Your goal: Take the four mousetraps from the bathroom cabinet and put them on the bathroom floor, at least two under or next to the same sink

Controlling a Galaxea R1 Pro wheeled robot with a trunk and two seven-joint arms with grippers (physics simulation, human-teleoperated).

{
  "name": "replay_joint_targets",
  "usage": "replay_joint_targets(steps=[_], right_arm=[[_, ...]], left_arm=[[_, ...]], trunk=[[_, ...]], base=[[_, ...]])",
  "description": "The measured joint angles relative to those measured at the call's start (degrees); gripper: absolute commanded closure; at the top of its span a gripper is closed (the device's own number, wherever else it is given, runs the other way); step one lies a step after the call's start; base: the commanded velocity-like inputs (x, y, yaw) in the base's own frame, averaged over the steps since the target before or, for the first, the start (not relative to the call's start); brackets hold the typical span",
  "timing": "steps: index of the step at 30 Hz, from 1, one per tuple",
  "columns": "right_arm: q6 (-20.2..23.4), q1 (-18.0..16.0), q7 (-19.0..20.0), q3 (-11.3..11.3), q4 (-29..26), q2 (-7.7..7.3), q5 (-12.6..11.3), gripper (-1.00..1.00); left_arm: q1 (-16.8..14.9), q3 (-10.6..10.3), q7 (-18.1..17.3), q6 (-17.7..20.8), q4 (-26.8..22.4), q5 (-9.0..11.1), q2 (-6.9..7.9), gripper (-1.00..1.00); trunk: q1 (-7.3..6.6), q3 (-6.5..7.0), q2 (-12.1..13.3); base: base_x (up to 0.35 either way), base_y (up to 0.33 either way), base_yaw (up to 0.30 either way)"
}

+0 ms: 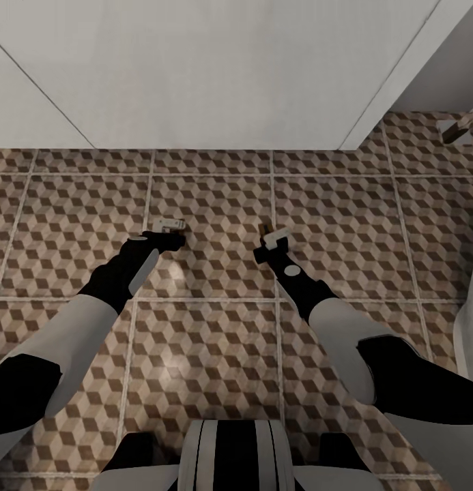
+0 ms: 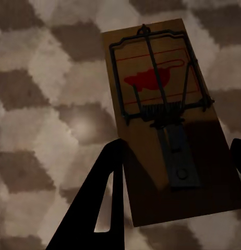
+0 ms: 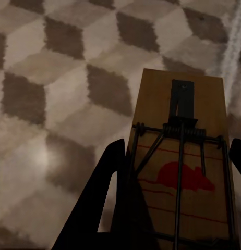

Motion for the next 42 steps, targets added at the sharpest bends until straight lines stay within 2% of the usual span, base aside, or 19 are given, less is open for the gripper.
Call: replay_joint_targets(steps=[15,23,28,35,42], right_arm=[[0.3,-0.1,-0.1,0.1,0.4,0.00,-0.1,1.00],[0.3,-0.1,0.0,0.0,2.5,0.00,0.1,1.00],[0.3,-0.1,0.1,-0.1,3.4,0.00,0.1,1.00],[0.3,-0.1,0.2,-0.1,5.8,0.00,0.1,1.00],[0.3,-0.1,0.2,-0.1,6.2,0.00,0.1,1.00]], left_arm=[[0.4,-0.8,0.0,-1.1,3.6,0.0,-0.19,1.00],[0.4,-0.7,-0.1,-5.1,6.0,0.0,-0.30,1.00],[0.4,-0.9,-0.1,-5.4,6.8,0.0,-0.42,1.00],[0.4,-2.3,-0.1,-5.5,7.4,0.0,-0.46,1.00],[0.5,-2.4,-0.1,-5.6,8.7,0.0,-0.74,1.00]], trunk=[[0.00,0.00,0.0],[0.00,0.00,0.0],[0.00,0.00,0.0],[0.00,0.00,0.0],[0.00,0.00,0.0]], base=[[0.002,0.000,0.000],[0.000,0.000,0.000],[0.000,0.000,0.000],[0.000,0.000,0.000],[0.000,0.000,0.000]])
